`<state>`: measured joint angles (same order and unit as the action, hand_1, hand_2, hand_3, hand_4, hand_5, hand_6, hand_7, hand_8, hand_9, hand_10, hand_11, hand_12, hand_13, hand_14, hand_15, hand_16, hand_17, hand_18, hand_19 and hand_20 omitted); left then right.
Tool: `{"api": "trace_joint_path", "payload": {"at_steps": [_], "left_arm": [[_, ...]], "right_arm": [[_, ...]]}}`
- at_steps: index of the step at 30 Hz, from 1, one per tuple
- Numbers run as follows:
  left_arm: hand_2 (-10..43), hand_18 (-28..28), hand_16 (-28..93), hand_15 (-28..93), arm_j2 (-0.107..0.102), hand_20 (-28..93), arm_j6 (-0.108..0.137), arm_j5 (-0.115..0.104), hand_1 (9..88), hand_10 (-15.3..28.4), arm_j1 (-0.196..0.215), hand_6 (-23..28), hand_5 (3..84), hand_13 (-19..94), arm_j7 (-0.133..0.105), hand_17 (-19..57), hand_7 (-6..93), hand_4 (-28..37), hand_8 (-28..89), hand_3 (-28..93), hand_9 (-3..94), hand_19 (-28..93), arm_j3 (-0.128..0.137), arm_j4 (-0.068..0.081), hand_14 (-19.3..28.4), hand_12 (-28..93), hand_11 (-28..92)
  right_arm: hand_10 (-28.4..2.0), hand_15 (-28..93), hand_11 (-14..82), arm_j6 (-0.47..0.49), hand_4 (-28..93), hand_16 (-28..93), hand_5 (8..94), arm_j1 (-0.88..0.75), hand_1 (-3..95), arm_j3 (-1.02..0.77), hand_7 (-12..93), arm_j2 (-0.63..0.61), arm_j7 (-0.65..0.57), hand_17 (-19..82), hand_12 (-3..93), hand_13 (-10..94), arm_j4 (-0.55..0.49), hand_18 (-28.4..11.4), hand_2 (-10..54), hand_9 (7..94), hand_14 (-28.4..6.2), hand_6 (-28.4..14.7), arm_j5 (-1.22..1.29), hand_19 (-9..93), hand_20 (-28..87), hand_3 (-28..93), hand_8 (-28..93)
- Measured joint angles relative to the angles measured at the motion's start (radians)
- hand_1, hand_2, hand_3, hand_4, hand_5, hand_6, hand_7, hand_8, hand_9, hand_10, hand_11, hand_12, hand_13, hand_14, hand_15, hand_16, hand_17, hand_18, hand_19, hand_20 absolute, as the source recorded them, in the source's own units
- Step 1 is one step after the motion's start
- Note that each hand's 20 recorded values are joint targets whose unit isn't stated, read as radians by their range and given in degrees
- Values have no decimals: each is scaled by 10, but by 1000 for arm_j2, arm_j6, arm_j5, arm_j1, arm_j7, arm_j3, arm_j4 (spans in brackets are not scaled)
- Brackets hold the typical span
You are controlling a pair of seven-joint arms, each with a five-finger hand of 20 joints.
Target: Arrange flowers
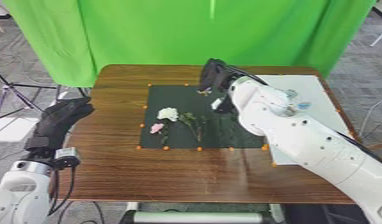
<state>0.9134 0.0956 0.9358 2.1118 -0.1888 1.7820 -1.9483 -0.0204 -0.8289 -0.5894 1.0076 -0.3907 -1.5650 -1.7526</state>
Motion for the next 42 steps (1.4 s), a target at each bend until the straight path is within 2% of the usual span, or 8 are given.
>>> {"api": "trace_joint_path", "payload": {"at_steps": [9, 12, 14, 17, 23, 42], "left_arm": [[-69, 156, 52, 183, 0, 100, -2, 2, 305, 126, -15, 29, 442, 334, 22, -79, 214, -139, -85, 635, 441, 32, -11, 2, 172, 166, 252], [-70, 130, 52, 180, -2, 99, 1, 2, 306, 126, -20, 29, 446, 336, 21, -62, 212, -141, -86, 634, 444, 21, -17, 3, 168, 165, 250], [-66, 83, 34, 146, -3, 101, 3, 1, 308, 128, -21, 32, 453, 344, 17, -17, 207, -141, -85, 635, 450, 6, -21, 3, 165, 162, 249], [-63, 67, 28, 111, -6, 110, 6, -4, 308, 131, -22, 35, 458, 346, 4, 9, 202, -140, -83, 636, 454, 7, -27, 8, 160, 160, 250], [-61, 71, 40, 120, -6, 116, 5, -6, 307, 131, -33, 36, 457, 351, -9, 14, 203, -139, -81, 638, 453, 6, -41, 19, 161, 160, 252], [-61, 80, 44, 145, -6, 119, 1, -5, 306, 131, -36, 34, 455, 356, -6, 7, 205, -140, -82, 638, 453, 4, -40, 19, 163, 160, 250]], "right_arm": [[-124, 706, 71, 26, -192, 278, 796, -14, 614, 29, 210, 71, 0, 684, 385, 937, 29, -140, -95, 863, 5, 5, -4, 932, 695, 583, 89], [-120, 706, 68, 29, -192, 279, 795, -26, 612, 31, 212, 96, 0, 684, 383, 937, 48, -141, -95, 859, 5, 6, -3, 932, 696, 583, 91], [-120, 706, 67, 30, -192, 279, 794, -32, 611, 35, 213, 113, 0, 684, 384, 936, 63, -141, -95, 858, 5, 7, -3, 932, 697, 584, 91], [-117, 706, 64, 34, -192, 280, 789, -38, 610, 40, 214, 141, 1, 684, 385, 936, 91, -141, -95, 855, 6, 9, -13, 932, 698, 584, 89], [-114, 706, 60, 37, -191, 281, 784, -44, 607, 57, 219, 174, 3, 682, 386, 935, 116, -141, -95, 852, 6, 10, -44, 932, 698, 585, 84], [-111, 707, 61, 18, -184, 282, 776, -61, 596, 34, 227, 197, -3, 677, 378, 929, 179, -142, -95, 844, 4, 15, -79, 932, 698, 588, 76]]}}
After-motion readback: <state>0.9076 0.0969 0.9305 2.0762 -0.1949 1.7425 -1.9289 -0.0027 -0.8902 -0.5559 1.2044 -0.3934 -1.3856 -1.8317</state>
